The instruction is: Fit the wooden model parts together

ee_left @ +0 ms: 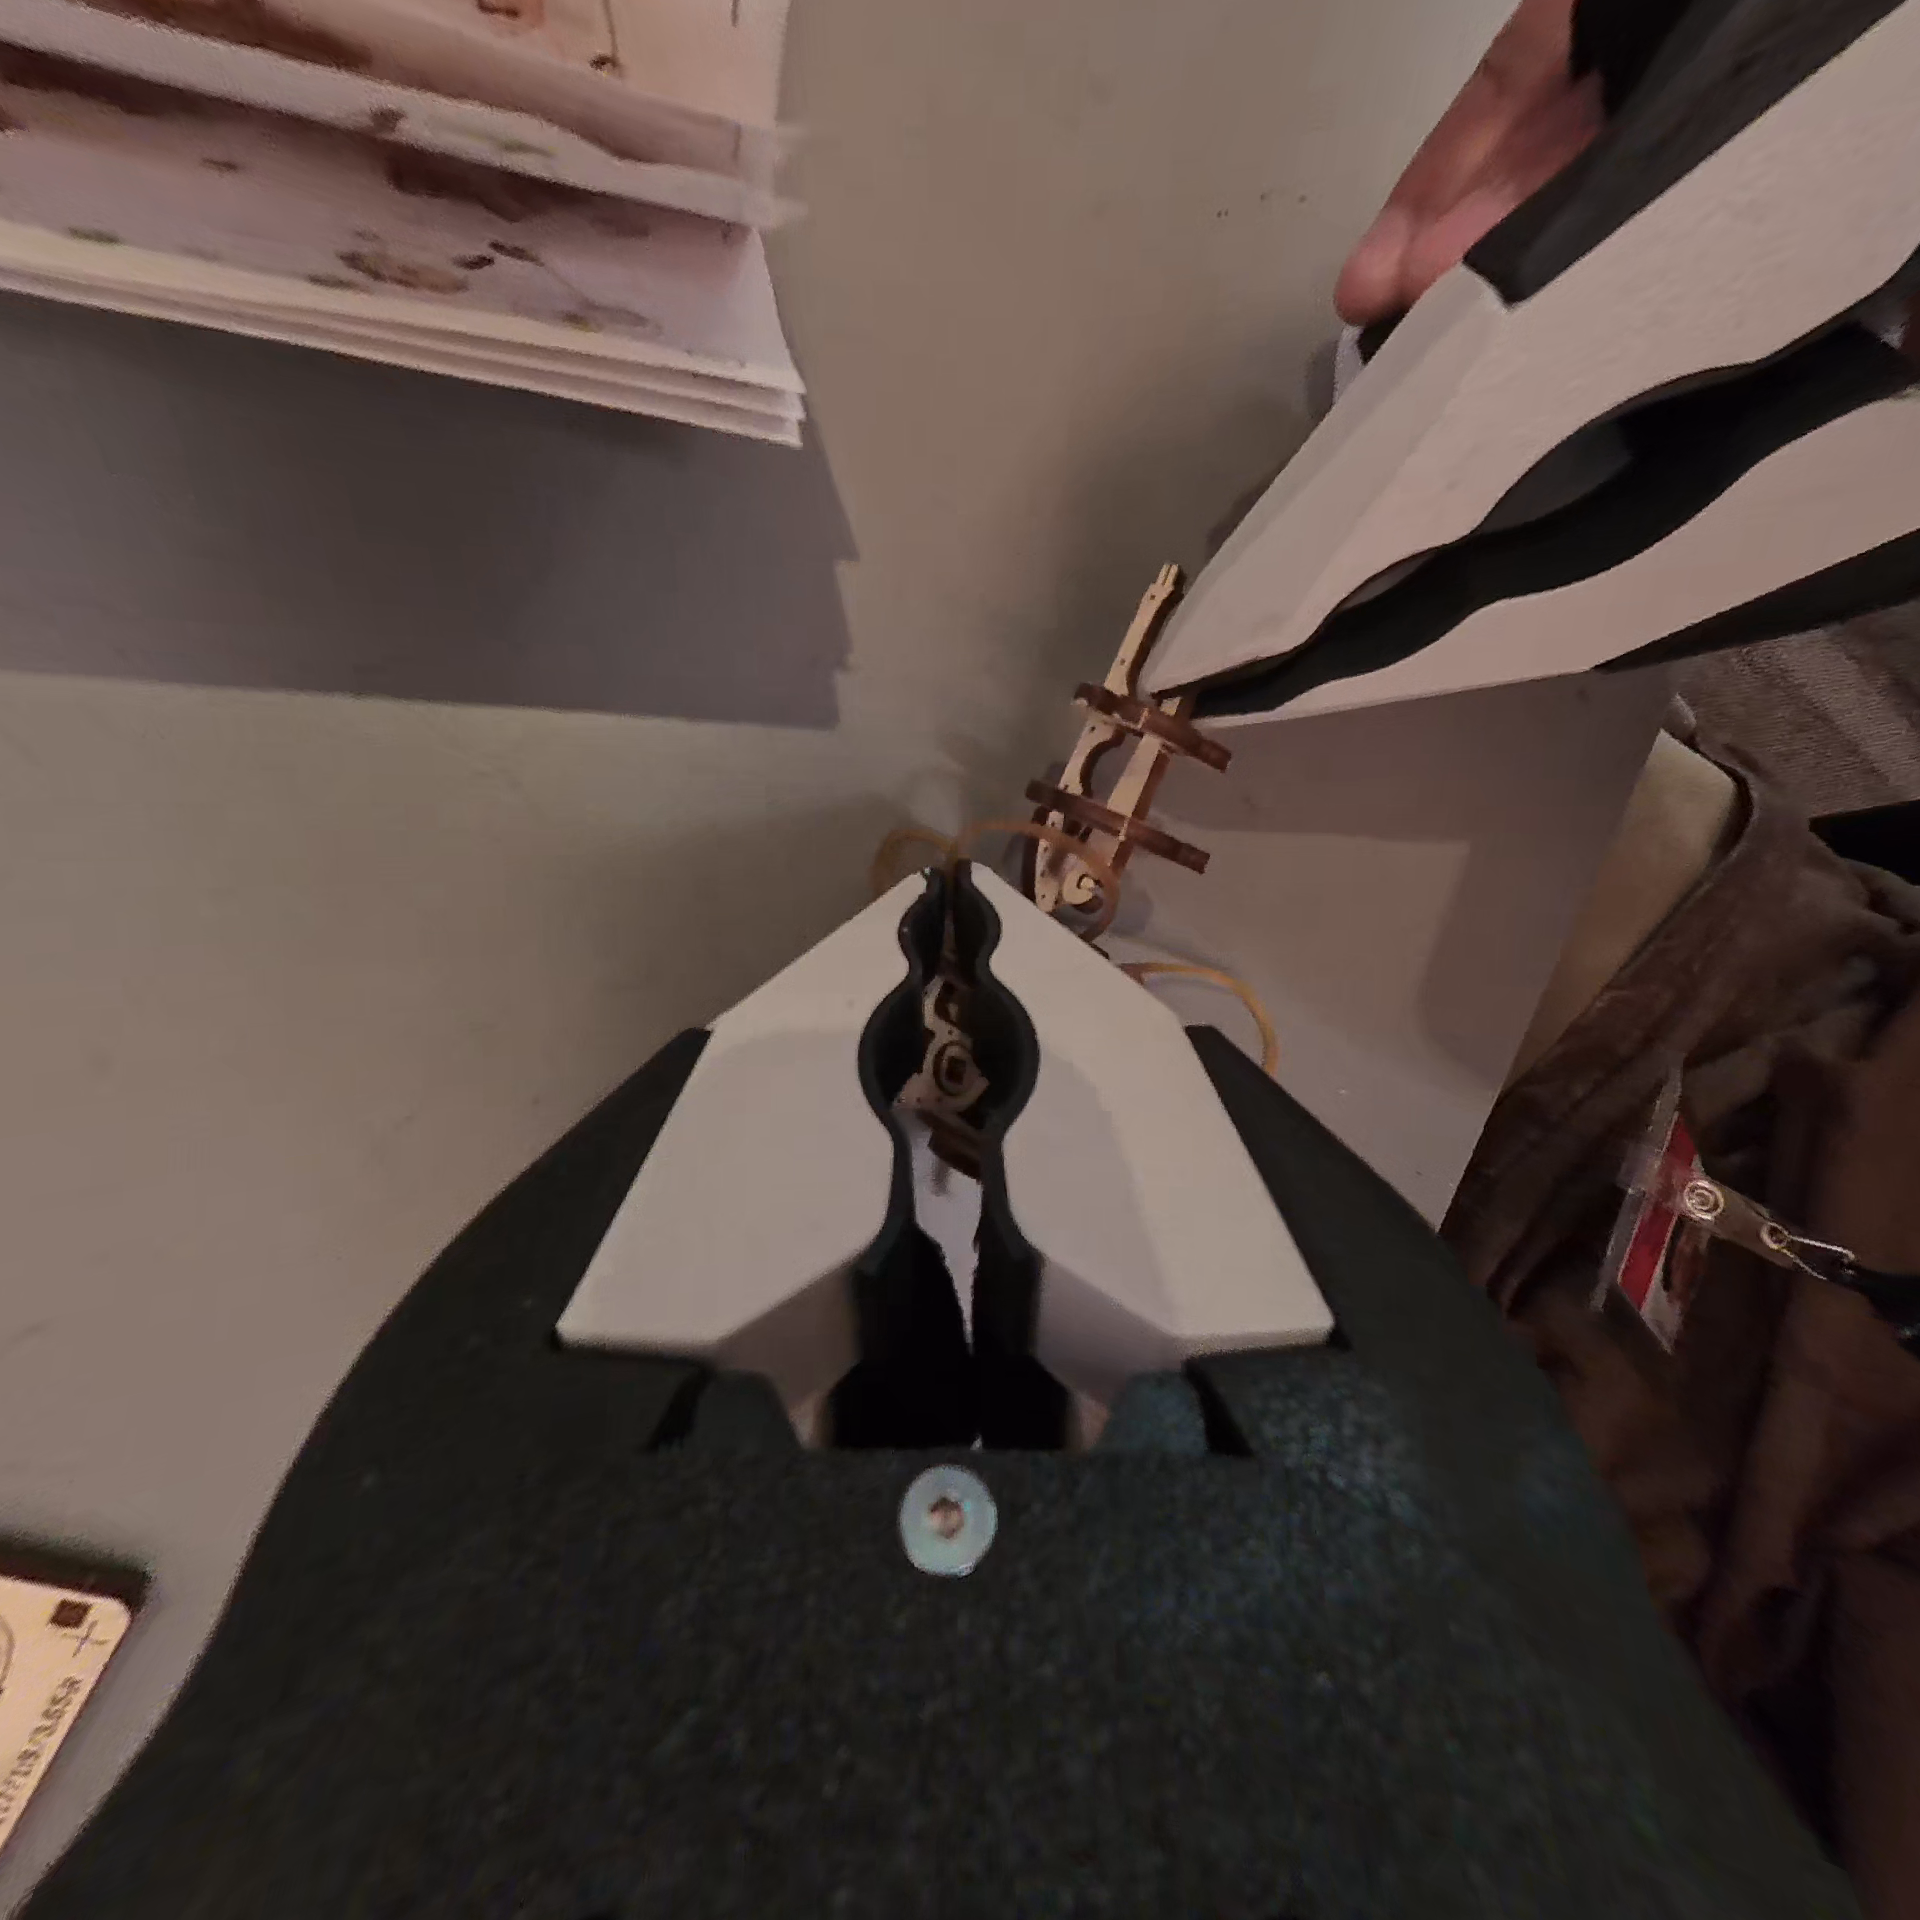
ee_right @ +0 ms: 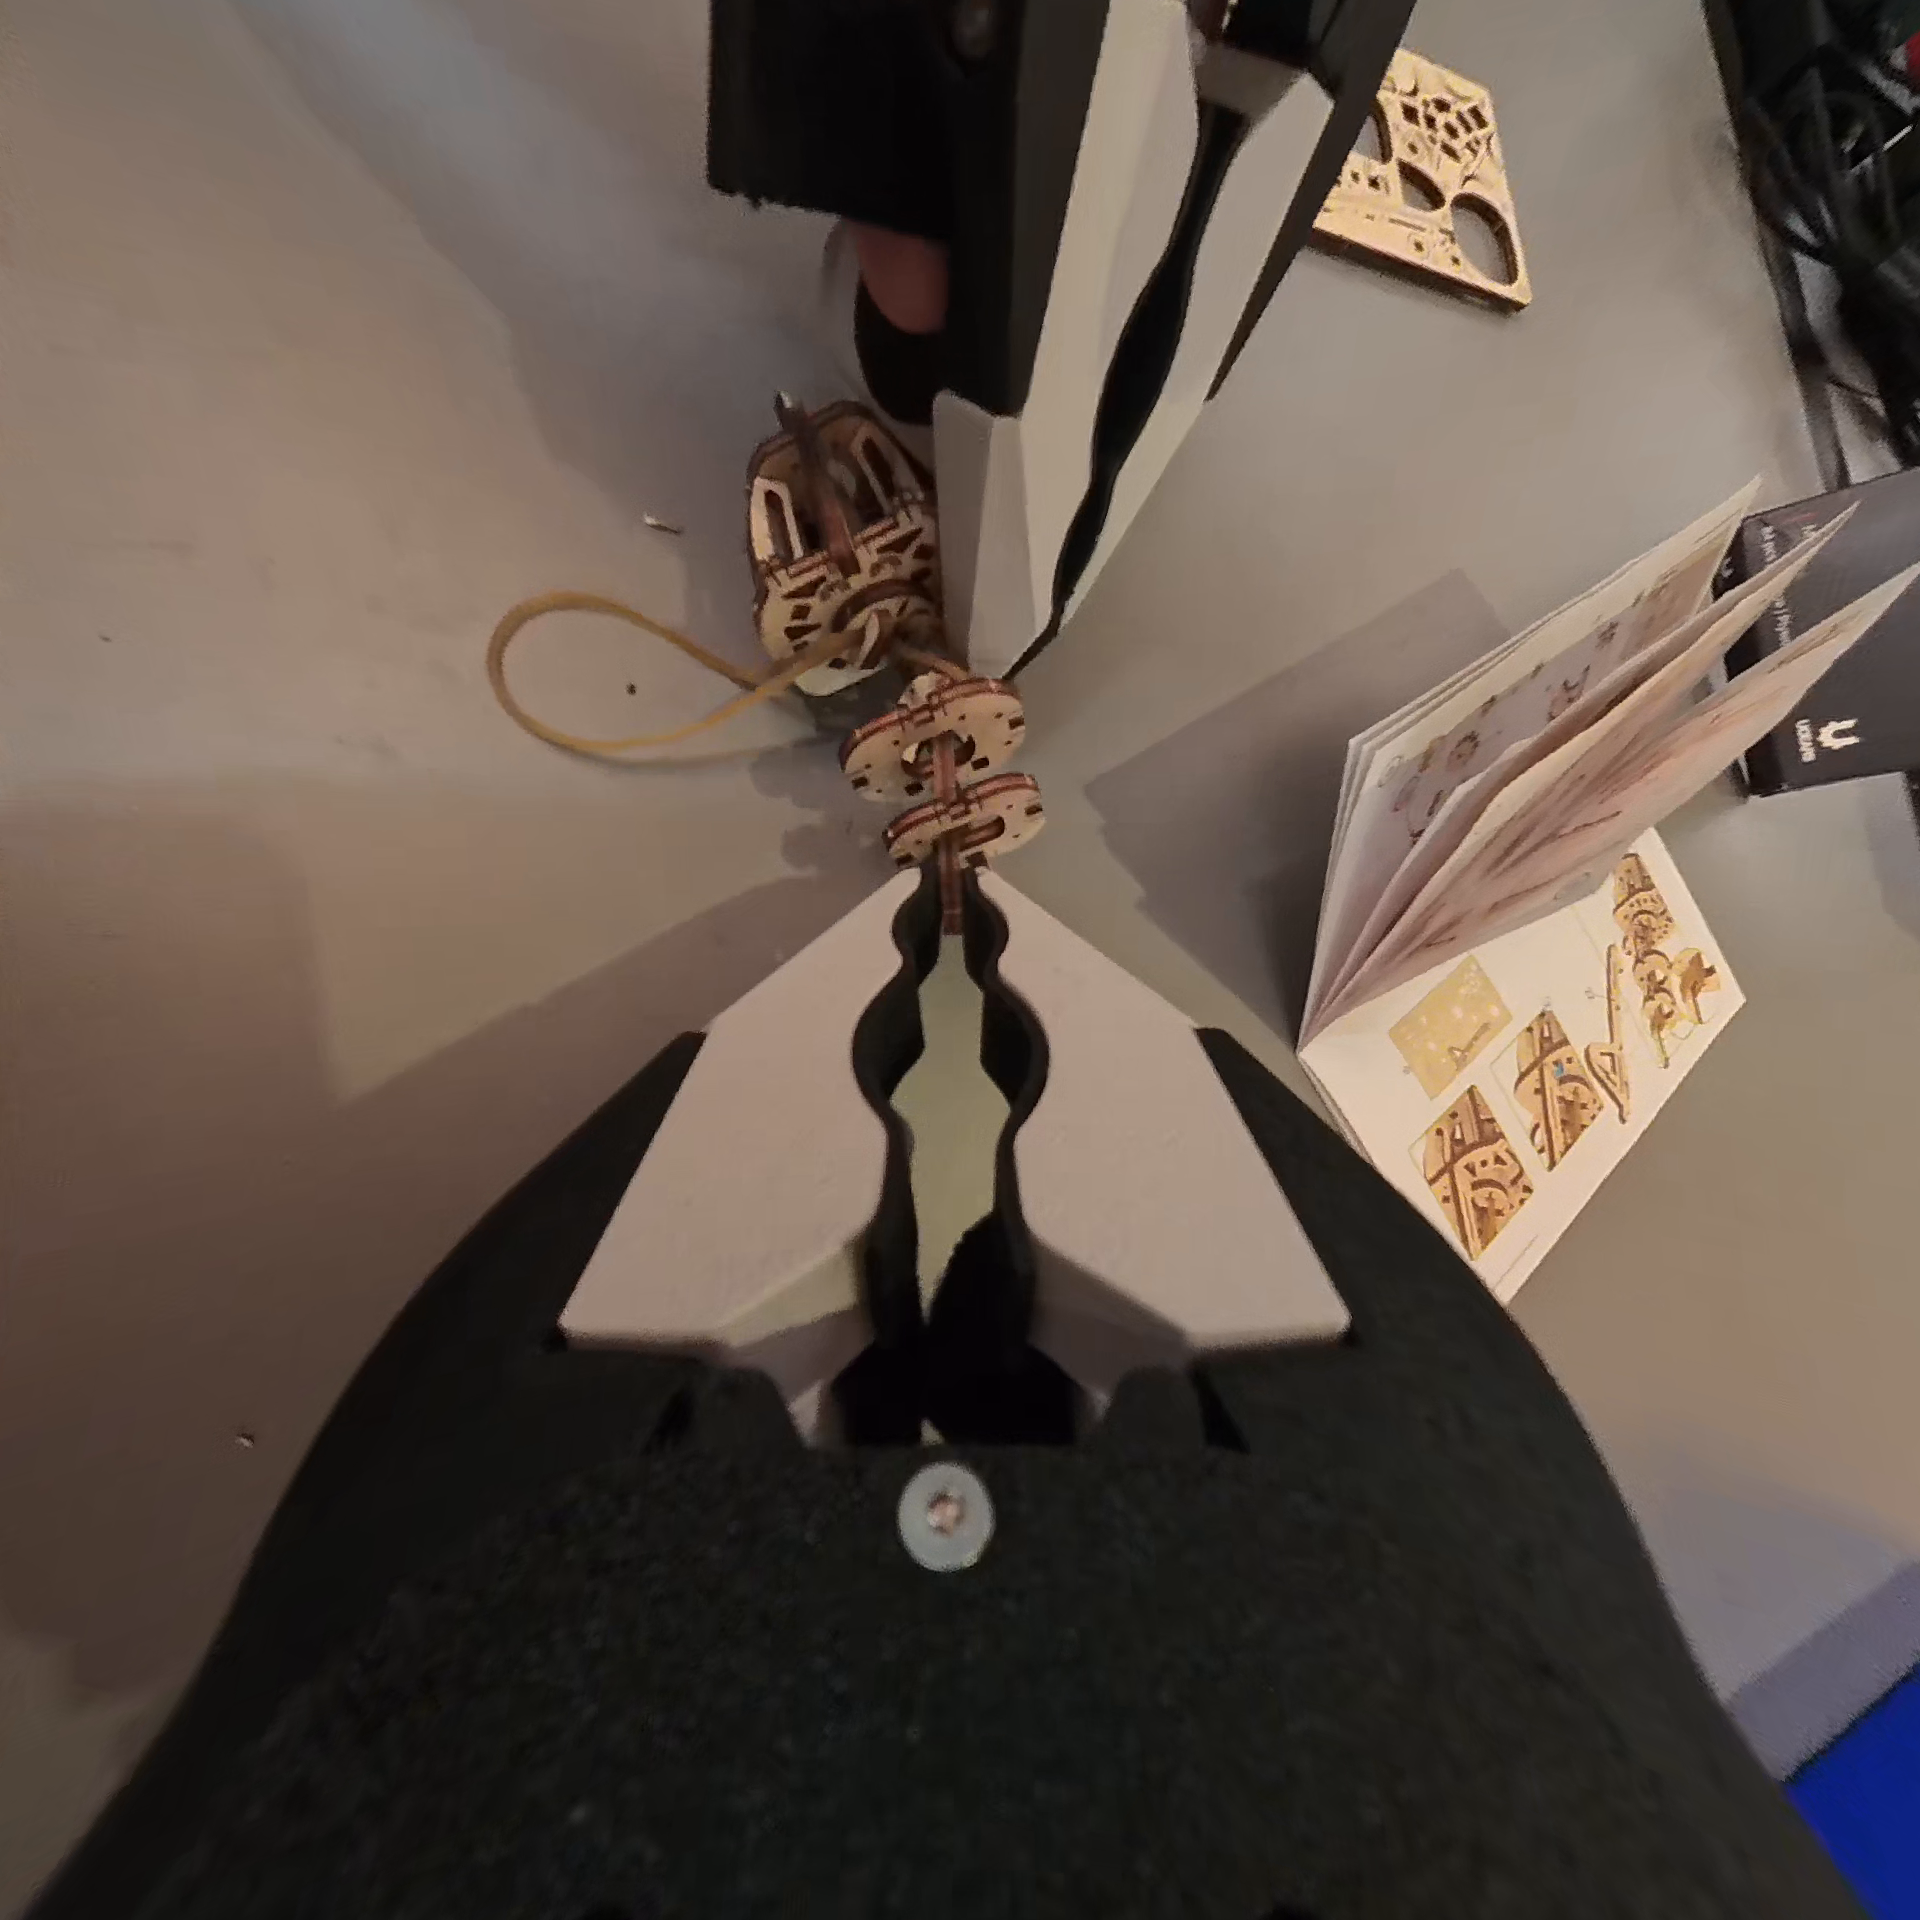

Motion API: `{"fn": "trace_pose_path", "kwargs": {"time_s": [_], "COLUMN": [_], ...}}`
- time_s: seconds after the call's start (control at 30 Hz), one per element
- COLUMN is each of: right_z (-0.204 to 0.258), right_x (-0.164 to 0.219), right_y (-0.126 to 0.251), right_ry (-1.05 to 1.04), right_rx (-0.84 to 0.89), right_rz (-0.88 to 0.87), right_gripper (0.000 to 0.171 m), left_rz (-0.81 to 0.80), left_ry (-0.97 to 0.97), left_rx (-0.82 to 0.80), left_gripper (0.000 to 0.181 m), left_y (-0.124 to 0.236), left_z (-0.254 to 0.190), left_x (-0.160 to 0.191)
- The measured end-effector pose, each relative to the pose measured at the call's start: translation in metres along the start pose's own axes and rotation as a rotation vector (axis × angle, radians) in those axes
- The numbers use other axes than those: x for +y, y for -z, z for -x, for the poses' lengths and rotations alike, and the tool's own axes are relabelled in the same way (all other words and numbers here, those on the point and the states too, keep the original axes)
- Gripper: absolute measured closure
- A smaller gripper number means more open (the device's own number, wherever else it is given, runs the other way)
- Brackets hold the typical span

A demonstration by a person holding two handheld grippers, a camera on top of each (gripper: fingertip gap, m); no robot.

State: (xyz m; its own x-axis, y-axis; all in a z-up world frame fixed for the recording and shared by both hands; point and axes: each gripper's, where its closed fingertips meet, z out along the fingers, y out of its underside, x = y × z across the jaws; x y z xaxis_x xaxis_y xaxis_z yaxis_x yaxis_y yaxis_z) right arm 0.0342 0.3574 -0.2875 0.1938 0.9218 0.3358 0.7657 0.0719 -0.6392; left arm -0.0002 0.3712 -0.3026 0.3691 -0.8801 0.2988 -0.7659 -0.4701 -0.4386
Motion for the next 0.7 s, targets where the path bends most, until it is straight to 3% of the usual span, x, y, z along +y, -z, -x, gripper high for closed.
{"fn": "trace_pose_path", "kwargs": {"time_s": [0.17, 0.37, 0.7], "right_z": [0.001, 0.002, 0.003], "right_x": [-0.001, 0.0, 0.004], "right_y": [-0.002, -0.005, -0.004], "right_ry": [-0.057, -0.08, -0.152], "right_rx": [-0.025, -0.044, -0.077], "right_rz": [-0.017, -0.005, 0.024], "right_gripper": [0.168, 0.168, 0.169], "left_rz": [-0.015, -0.088, -0.219], "left_ry": [-0.013, -0.073, -0.183], "left_rx": [-0.001, -0.041, -0.076], "left_gripper": [0.181, 0.164, 0.166], "left_y": [0.001, 0.013, 0.037], "left_z": [0.002, 0.009, 0.002], "left_x": [0.0, -0.004, -0.012]}}
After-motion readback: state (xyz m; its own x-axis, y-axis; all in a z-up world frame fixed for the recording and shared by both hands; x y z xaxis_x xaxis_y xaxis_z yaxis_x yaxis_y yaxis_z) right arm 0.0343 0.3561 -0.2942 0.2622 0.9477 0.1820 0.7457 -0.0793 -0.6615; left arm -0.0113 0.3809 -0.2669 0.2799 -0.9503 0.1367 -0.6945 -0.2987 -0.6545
